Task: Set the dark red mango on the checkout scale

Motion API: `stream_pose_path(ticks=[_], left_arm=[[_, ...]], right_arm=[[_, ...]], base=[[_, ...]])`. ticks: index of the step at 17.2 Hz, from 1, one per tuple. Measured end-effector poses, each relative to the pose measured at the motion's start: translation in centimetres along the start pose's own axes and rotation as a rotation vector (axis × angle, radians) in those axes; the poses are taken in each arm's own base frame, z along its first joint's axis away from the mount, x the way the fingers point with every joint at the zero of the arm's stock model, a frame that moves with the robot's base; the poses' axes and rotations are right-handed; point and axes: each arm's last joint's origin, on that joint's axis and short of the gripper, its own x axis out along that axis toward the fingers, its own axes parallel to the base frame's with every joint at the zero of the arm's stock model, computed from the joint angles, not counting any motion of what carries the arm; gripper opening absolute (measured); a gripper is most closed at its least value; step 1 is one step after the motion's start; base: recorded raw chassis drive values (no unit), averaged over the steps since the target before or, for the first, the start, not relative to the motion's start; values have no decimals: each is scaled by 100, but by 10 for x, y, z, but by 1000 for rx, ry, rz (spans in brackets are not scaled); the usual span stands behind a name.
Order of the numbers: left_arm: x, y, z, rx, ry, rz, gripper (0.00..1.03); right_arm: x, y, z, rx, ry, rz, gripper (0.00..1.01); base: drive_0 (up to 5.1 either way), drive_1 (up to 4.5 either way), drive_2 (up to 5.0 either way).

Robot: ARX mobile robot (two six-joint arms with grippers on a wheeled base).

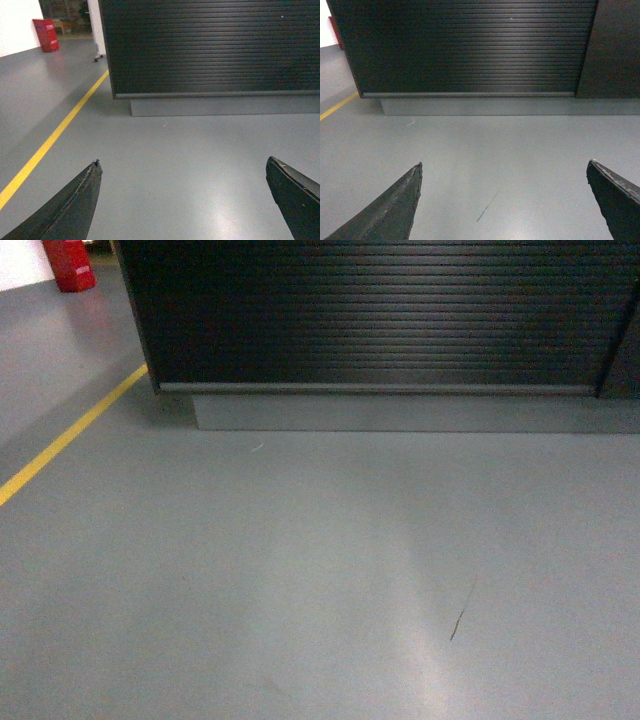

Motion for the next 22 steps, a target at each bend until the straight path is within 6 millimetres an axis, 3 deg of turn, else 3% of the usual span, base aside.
stream_pose_path(ticks=[22], left_arm=[[0, 0, 0, 0, 3, 0, 98]], right_arm=[[0, 0, 0, 0, 5, 0, 98]], base=[[-2, 426, -430]])
